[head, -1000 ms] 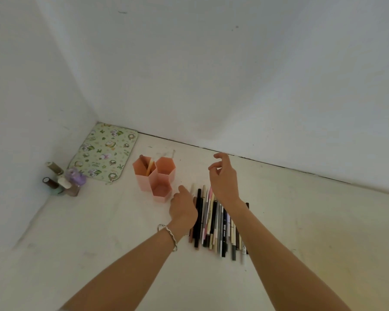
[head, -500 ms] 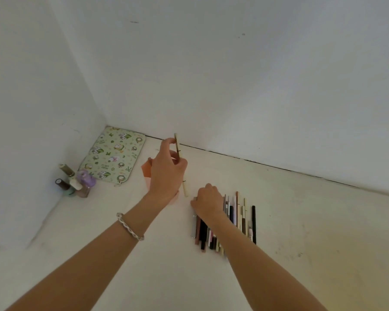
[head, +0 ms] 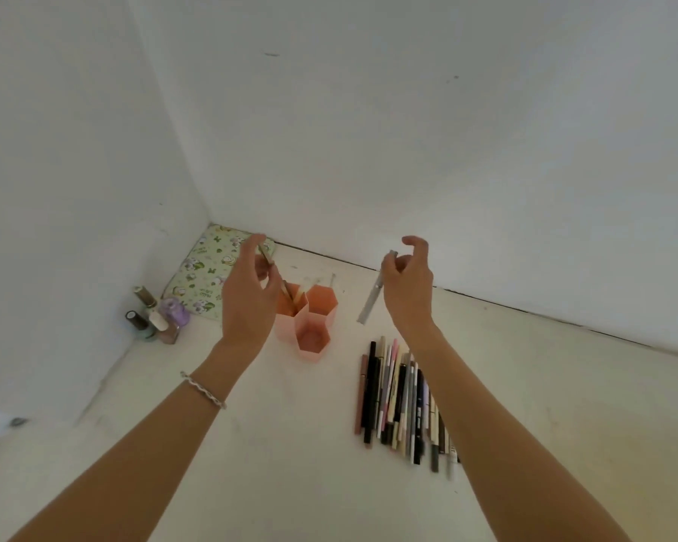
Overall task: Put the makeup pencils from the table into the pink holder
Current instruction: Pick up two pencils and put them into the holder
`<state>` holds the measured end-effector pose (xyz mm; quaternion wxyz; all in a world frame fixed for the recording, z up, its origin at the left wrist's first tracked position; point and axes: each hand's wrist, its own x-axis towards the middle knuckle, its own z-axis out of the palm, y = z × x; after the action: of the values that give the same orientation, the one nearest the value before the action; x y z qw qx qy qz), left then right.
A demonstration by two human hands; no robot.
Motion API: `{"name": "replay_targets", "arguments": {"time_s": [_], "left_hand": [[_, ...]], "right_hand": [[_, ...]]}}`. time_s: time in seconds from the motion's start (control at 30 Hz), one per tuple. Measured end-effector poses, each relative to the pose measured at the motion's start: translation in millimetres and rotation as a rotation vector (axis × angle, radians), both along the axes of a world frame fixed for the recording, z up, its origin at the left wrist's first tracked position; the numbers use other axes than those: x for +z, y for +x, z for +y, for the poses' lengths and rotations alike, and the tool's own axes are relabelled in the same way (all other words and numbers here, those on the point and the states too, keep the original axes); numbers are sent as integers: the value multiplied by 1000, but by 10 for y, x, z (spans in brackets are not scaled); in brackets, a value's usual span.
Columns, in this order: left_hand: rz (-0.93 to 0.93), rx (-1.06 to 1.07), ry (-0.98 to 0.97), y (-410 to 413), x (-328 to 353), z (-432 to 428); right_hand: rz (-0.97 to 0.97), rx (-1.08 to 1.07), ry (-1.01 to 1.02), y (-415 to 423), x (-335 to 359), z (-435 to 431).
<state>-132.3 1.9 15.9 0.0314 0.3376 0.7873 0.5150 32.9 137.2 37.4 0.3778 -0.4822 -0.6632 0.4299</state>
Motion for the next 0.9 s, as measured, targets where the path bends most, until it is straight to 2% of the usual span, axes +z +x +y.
{"name": "replay_targets", "arguments": {"time_s": [0.1,0.2,0.3,0.5,0.57,0.63,0.7,0.77,0.83,0.9], "left_hand": [[165,-59,-168,32,-173,-60],[270,-4,-150,-26,-215,-126],[168,87,-67,-109,-99,-154],[68,59,99,57,246,-125],[47,16,136,285,281,-115],[-51,-74,112,587,215,-97],[-153,-231,-98,903,32,-47],[-146,-378,-439,1175,-248,27],[-153,-394,-700,1353,-464,100],[-183,-355,-838,1451,-603,170]], "right_hand": [[123,13,46,-121,126,-125],[193,65,69,-274,125,-313],[170,146,83,-458,14,-514],[-214,332,169,-560,-346,-783],[-228,311,230,-499,-418,-793],[-163,187,225,-386,-399,-722],[-119,58,203,-225,-371,-562],[-122,-8,142,-38,-356,-381],[-137,-45,82,143,-360,-257],[-151,-62,52,297,-380,-193]]}}
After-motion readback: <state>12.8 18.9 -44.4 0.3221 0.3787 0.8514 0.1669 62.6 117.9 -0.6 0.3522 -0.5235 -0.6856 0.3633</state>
